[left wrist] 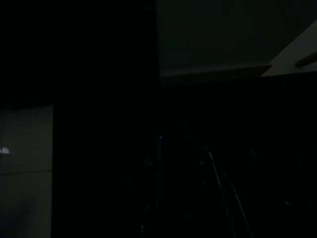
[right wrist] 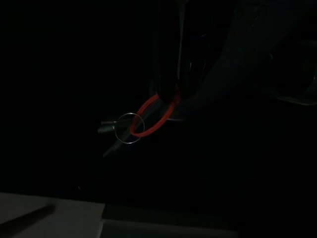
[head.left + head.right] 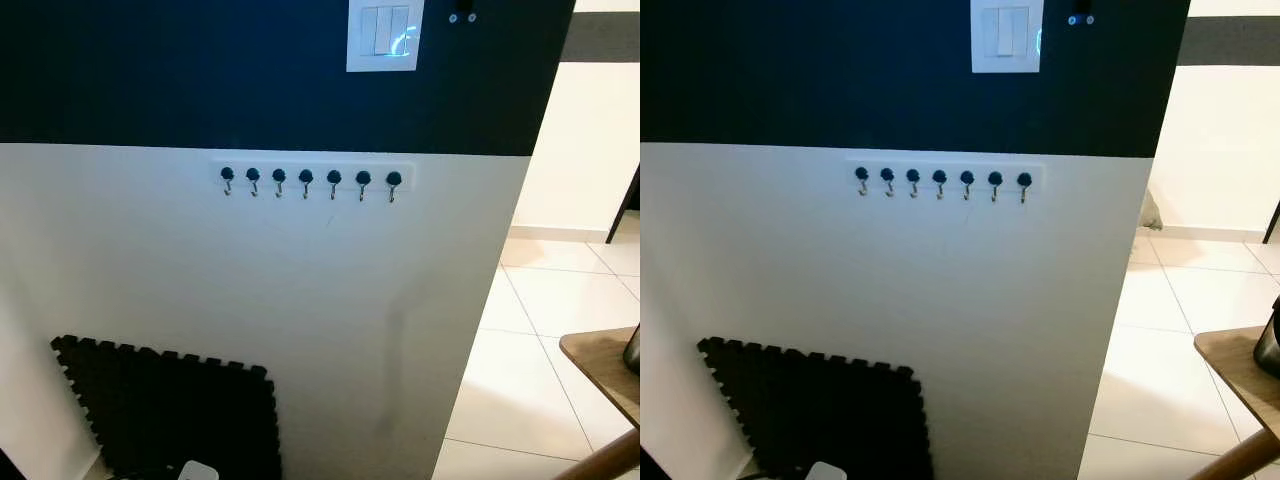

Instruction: Hang keys on a hook

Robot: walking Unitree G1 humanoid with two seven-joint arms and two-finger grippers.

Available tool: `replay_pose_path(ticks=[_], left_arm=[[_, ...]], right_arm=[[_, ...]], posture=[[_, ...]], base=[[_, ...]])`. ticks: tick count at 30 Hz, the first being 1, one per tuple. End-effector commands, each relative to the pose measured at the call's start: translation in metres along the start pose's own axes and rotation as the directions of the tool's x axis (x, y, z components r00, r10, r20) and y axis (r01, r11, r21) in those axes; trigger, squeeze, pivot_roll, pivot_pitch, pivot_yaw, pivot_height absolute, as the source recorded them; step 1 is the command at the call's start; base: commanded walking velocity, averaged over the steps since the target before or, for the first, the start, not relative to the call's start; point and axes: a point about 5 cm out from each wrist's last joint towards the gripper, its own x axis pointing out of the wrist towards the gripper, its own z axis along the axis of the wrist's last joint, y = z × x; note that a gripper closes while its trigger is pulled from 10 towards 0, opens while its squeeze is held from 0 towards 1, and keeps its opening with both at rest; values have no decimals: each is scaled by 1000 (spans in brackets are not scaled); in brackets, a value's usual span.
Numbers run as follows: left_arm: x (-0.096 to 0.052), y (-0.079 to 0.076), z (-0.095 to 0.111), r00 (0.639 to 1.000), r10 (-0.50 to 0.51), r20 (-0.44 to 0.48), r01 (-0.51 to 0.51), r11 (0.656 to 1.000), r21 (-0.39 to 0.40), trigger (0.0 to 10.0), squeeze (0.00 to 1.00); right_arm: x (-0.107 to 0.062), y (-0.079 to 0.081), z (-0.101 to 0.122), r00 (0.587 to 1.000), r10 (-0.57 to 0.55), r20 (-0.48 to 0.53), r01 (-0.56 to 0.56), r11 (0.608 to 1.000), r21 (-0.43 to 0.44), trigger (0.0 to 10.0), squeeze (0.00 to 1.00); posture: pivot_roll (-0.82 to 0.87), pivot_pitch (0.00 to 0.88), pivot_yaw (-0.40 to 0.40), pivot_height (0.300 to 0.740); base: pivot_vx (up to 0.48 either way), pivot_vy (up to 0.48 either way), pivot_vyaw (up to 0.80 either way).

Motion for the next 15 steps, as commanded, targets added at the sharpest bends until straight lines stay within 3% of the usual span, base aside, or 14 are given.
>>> replay_pose_path(ticks=[1,2,12,15], left_arm=[[-3,6,-3,1000,17,-22,-16,999,34,10000,0],[-3,6,-3,1000,17,-22,-16,999,34,10000,0],[-3,9,-4,998,62,-20,-62,998,8,10000,0],[-3,11,-1,997,79,2,-79,997,2,10000,0]], right_arm=[[0,2,0,1000,4,3,-4,1000,6,10000,0],[0,2,0,1000,4,3,-4,1000,6,10000,0],[1,1,4,1000,3,16,-3,1000,2,10000,0],[4,5,16,997,16,71,-17,1000,9,10000,0]], posture=[[29,25,36,740],[29,25,36,740],[32,33,34,740],[31,35,35,740]], base=[[0,-480,0],[0,-480,0],[0,0,0],[0,0,0]])
